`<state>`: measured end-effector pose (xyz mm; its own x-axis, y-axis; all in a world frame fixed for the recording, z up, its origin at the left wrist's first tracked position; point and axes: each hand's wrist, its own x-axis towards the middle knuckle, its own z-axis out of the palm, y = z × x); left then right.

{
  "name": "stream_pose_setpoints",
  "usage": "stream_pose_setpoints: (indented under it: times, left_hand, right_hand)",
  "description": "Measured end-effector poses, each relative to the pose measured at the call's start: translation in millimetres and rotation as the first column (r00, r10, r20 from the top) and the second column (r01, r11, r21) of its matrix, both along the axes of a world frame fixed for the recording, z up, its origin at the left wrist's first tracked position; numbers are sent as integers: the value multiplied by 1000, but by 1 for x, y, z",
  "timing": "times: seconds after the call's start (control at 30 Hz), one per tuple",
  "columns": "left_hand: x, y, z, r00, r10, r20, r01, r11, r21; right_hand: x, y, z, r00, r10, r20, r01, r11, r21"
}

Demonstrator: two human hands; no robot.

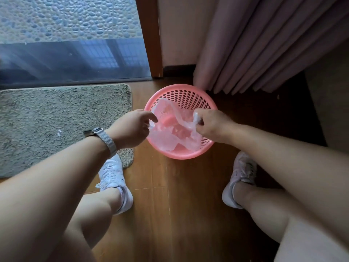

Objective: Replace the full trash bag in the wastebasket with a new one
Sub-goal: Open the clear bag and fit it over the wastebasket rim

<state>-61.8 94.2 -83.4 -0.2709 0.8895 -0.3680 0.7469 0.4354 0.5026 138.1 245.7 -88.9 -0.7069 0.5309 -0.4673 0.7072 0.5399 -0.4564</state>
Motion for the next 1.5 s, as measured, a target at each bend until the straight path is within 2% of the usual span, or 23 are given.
stream_pose_setpoints:
  times: [0.1,0.33,0.5,0.57,0.67,0.77,0.8,0.87,0.97,1.03,1.13,1.23,1.43,1.5]
  left_hand:
    - [-16,-12,-11,993,-18,-116,12,999,-53]
    - [-22,-20,-23,948,-41,-317,-21,981,-192]
    - [4,-6,-16,904,-164,-395,102,980,-172]
    - [20,4,-10,920,-193,-340,164,980,-111]
    - [40,18,-6,924,-235,-302,247,969,4]
    - [46,23,-16,942,-237,-237,232,972,-48]
    - [45,24,-21,948,-238,-214,224,971,-86]
    - [39,24,-30,952,-233,-198,204,967,-153]
    - [28,22,-38,944,-228,-239,177,960,-218]
    - [23,19,-42,915,-268,-301,195,948,-250]
    - [16,12,-47,865,-327,-380,216,927,-306]
    - [9,7,-52,862,-346,-371,234,920,-315]
    - [12,-1,-57,918,-238,-318,152,950,-273]
    - [12,0,-59,924,-216,-314,119,946,-301]
  right_hand:
    - [30,15,-9,997,-19,76,17,999,32]
    - [86,39,-22,985,-153,83,148,986,71]
    - [94,40,-23,983,-176,57,173,983,56]
    - [89,38,-21,990,-120,-70,131,975,179]
    - [73,36,-8,972,78,-222,14,922,388]
    - [45,22,6,905,322,-276,-143,844,517]
    - [33,14,7,883,389,-263,-215,832,511]
    - [13,-5,-1,854,484,-192,-381,832,404]
    - [-5,-14,-20,816,577,36,-559,772,302]
    - [-6,-5,-30,794,589,154,-604,734,311]
    - [0,13,-37,806,541,242,-592,742,314]
    - [11,26,-45,792,516,325,-602,747,282]
    - [33,29,-54,806,537,250,-591,754,286]
    - [38,27,-52,847,503,173,-532,791,304]
